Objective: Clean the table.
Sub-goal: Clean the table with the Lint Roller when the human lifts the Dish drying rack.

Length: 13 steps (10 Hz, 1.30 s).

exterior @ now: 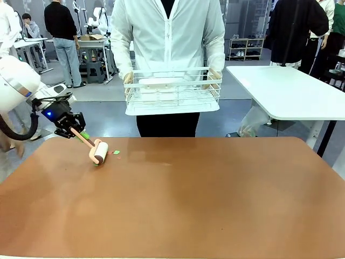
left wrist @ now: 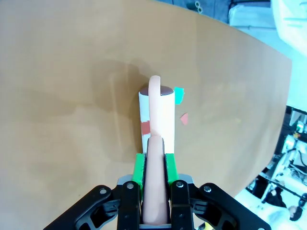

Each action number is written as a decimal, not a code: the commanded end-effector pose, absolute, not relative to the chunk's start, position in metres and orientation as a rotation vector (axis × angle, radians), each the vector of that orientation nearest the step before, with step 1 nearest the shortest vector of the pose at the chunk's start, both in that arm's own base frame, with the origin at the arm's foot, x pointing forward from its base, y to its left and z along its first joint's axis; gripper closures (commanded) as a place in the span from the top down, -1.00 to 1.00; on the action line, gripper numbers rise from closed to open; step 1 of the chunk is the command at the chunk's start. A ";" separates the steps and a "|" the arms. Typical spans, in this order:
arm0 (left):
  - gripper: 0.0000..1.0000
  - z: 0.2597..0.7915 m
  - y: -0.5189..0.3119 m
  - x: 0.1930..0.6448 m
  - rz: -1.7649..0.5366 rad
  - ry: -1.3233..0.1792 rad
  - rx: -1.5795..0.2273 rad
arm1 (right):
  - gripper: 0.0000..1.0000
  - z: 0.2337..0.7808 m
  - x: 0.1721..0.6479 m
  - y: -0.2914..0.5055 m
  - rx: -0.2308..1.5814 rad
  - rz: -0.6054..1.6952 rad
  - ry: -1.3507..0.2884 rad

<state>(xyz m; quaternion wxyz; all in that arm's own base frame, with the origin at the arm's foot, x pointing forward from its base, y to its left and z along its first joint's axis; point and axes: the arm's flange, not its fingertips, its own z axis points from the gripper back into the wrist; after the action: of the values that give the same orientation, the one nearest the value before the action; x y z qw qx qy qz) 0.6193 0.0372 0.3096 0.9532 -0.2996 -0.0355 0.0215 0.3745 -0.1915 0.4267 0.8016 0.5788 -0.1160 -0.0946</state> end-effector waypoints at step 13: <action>-0.59 0.257 -0.046 0.594 -0.004 0.038 -0.835 | 1.00 0.429 0.373 -0.191 1.253 -0.196 -0.256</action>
<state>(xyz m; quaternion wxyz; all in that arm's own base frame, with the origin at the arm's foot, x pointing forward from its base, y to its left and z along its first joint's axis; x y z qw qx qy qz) 0.6136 -0.0417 0.2787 0.9180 -0.3951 -0.0205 0.0273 0.3744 -0.1916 0.4267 0.8016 0.5787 -0.1160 -0.0947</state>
